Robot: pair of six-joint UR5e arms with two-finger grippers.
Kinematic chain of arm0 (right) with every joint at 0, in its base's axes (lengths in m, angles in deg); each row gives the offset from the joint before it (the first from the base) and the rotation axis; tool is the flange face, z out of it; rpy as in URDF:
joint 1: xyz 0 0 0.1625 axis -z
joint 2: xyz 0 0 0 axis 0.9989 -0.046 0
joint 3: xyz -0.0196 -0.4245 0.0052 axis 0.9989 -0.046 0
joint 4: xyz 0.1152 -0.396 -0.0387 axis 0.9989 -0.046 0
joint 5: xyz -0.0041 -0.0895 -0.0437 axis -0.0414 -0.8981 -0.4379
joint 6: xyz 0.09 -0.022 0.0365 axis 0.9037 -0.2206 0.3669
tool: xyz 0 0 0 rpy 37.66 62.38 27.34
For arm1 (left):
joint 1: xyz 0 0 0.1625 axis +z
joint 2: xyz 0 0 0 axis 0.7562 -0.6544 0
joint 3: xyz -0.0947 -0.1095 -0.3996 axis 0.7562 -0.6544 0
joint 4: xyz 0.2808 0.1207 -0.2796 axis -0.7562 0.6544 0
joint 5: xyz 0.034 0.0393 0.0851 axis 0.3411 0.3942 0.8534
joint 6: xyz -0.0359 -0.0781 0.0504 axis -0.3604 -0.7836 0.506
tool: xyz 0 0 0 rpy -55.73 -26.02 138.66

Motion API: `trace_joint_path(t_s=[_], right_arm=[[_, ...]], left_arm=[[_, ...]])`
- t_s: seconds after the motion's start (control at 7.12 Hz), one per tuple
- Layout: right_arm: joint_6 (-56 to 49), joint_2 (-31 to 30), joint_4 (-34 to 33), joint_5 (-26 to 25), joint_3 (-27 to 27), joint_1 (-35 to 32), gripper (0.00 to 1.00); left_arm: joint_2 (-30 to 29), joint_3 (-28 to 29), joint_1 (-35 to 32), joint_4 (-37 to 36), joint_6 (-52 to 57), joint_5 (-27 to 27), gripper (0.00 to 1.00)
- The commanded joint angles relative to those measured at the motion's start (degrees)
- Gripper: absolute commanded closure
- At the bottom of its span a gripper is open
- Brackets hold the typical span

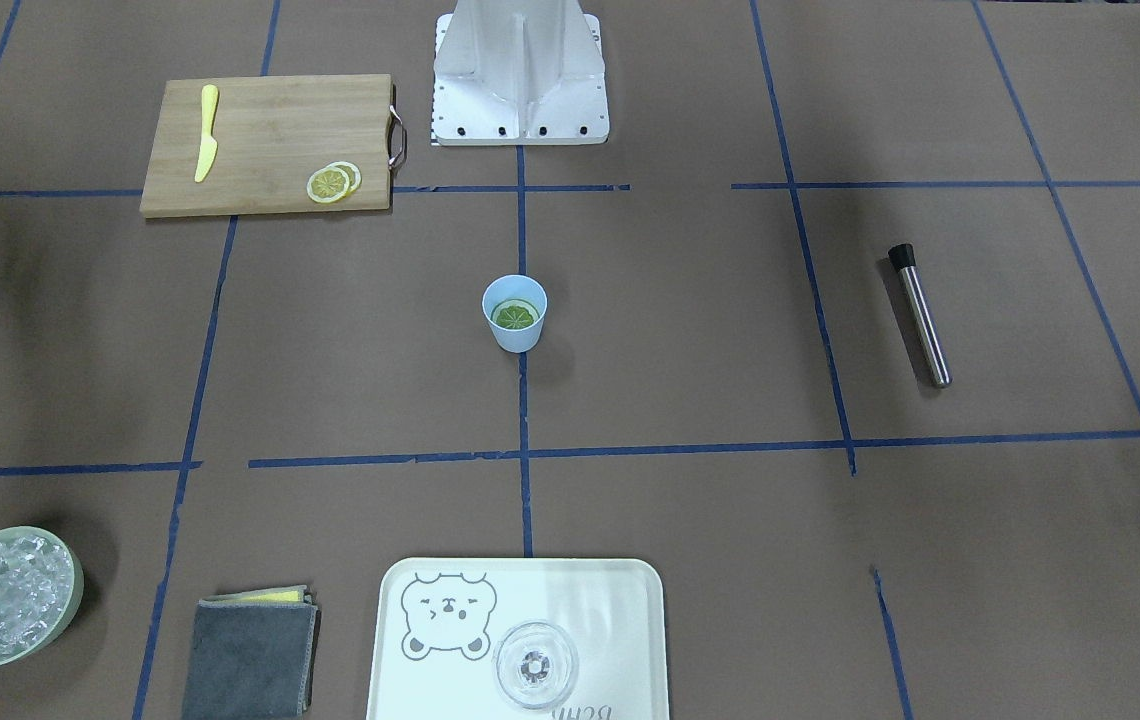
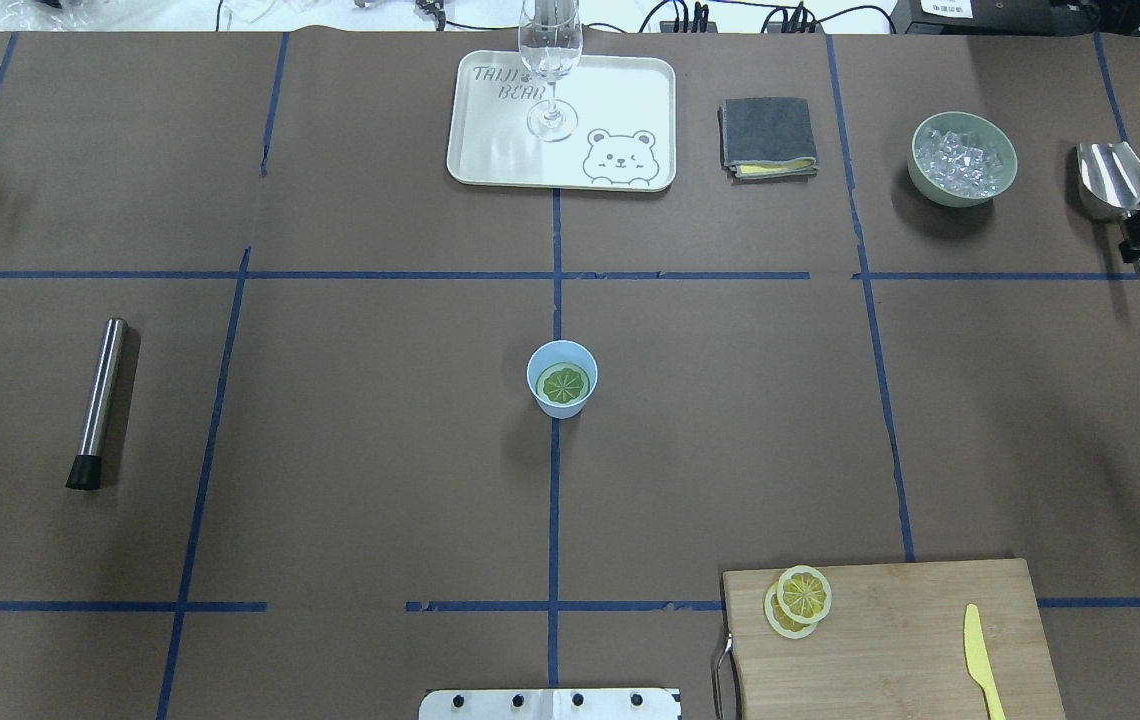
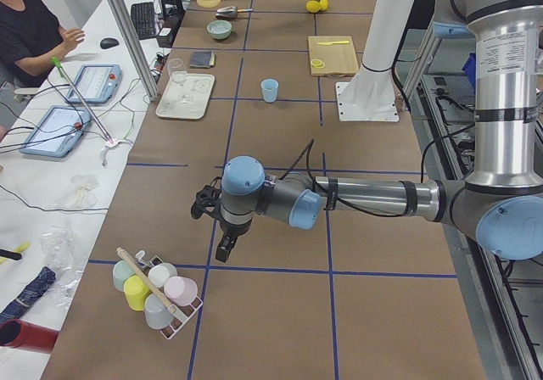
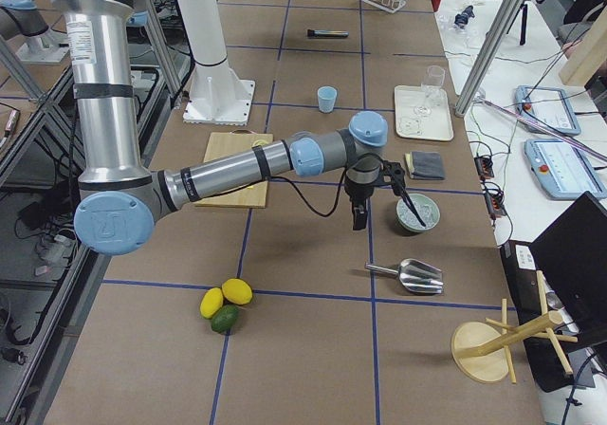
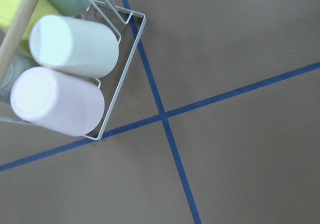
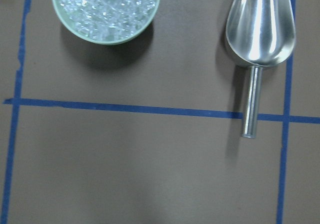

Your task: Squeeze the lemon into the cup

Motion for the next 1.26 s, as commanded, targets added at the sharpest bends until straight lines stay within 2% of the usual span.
trace_joint_path(t_s=[0.0,0.42,0.7,0.98,1.12], right_arm=[[-6.87,0.1,0.0,1.95,-5.31,-3.84,0.0],[-6.87,0.01,0.0,1.95,-5.32,-3.75,0.0],[-6.87,-0.17,0.0,2.38,-5.41,-3.75,0.0],[-6.87,-0.17,0.0,2.65,-5.76,-3.75,0.0],[-6.87,-0.26,0.0,2.74,-5.76,-3.75,0.0]], left_arm=[[0.65,-1.2,-0.99,-4.69,0.9,-4.02,0.0],[2.68,0.03,-0.47,-4.42,1.34,-3.41,0.0],[2.06,-4.85,-0.29,-13.42,1.51,-3.23,0.0],[-1.53,-4.19,-0.29,-17.43,1.43,-3.06,0.0],[-1.28,-4.01,-0.29,-17.52,1.42,-2.97,0.0]])
